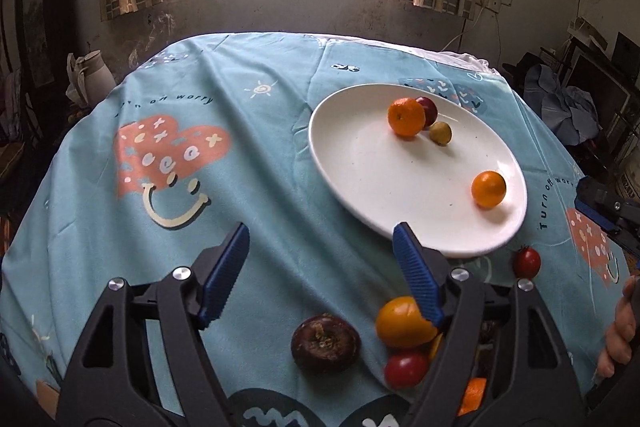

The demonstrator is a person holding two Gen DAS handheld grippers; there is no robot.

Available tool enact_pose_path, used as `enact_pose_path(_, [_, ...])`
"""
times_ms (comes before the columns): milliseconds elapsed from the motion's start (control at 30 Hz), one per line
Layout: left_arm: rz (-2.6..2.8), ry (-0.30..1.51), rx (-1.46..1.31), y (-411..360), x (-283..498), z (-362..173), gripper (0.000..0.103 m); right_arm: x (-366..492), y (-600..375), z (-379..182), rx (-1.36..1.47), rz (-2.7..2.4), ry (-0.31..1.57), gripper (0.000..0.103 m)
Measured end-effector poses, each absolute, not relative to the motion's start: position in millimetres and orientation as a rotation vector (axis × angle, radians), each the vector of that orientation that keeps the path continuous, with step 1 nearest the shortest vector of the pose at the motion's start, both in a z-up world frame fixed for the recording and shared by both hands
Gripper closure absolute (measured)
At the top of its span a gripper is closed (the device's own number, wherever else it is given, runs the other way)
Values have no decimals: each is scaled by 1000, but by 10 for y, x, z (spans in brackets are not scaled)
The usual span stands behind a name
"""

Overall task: Organize fruits
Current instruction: 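Grasp the dark brown fruit with the left tool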

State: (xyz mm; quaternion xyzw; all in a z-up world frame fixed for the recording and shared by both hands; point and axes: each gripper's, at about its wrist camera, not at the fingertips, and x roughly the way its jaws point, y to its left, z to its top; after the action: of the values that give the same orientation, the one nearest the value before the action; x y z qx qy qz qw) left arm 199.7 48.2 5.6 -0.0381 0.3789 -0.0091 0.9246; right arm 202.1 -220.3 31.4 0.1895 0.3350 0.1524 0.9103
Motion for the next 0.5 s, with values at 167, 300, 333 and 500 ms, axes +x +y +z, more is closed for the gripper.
enact_pose_path(167, [26,823,-86,689,1643,-148,27,1876,-2388,192,469,285,734,35])
enact_pose_path(300, [32,836,-22,620,1532,-229,27,1817,-2483,94,537,293,772,35])
enact_pose_path(333, [30,844,-2,587,1526,-256,27,1811,-2490,82,540,292,778,35])
enact_pose_path(500, [7,858,57,460,1536,-309,27,1816,-2493,75,538,282,787,35])
